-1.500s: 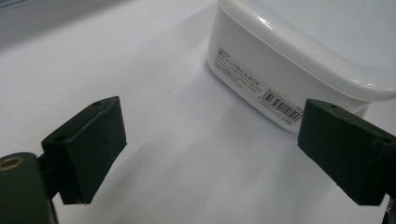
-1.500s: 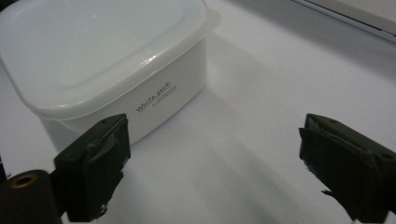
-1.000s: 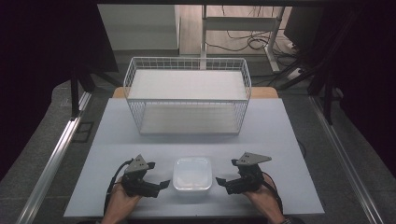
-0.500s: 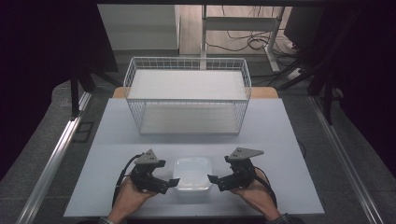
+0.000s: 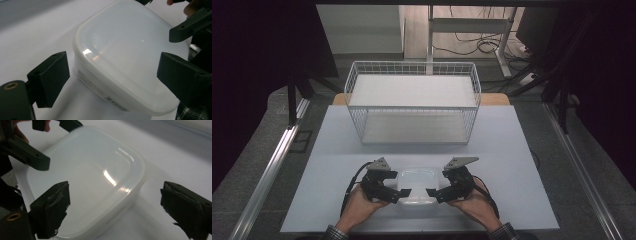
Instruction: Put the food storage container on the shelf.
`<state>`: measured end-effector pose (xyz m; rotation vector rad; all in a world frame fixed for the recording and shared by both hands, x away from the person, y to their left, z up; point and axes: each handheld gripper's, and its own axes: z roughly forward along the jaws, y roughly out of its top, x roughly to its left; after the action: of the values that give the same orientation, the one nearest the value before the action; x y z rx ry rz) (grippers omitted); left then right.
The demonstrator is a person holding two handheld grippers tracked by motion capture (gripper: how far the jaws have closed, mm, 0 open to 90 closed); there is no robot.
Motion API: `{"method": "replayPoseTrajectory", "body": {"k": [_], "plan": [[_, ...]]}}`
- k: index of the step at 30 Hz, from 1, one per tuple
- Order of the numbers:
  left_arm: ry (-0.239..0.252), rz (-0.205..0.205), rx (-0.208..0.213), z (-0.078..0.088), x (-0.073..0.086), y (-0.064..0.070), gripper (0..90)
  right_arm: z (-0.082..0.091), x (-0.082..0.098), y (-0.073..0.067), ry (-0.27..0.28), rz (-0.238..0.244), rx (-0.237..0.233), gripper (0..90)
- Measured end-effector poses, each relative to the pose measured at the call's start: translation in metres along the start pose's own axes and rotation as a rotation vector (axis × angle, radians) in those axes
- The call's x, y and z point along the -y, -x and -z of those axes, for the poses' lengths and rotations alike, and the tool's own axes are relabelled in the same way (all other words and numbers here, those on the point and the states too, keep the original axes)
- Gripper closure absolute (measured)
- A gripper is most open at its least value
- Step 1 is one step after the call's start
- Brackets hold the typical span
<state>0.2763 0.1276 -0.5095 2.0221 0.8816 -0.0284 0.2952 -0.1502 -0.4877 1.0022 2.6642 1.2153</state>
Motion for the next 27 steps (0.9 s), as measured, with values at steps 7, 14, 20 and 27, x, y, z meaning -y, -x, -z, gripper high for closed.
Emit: {"method": "replayPoseTrajectory", "body": {"k": [7, 14, 20, 27], "plan": [[-0.008, 0.068, 0.013, 0.004, 0.005, 0.006, 18.5, 0.004, 0.003, -0.004, -0.033, -0.094, -0.071, 30.5], [0.026, 0.080, -0.028, 0.026, 0.015, 0.022, 52.4, 0.025, 0.010, -0.004, -0.025, -0.151, -0.088, 58.3], [0.085, 0.103, -0.058, 0.033, 0.015, 0.023, 67.4, 0.033, 0.009, -0.010, 0.013, -0.183, -0.048, 70.8], [0.131, 0.117, -0.081, 0.035, 0.016, 0.022, 79.6, 0.035, 0.010, -0.013, 0.053, -0.184, 0.008, 78.9]]}}
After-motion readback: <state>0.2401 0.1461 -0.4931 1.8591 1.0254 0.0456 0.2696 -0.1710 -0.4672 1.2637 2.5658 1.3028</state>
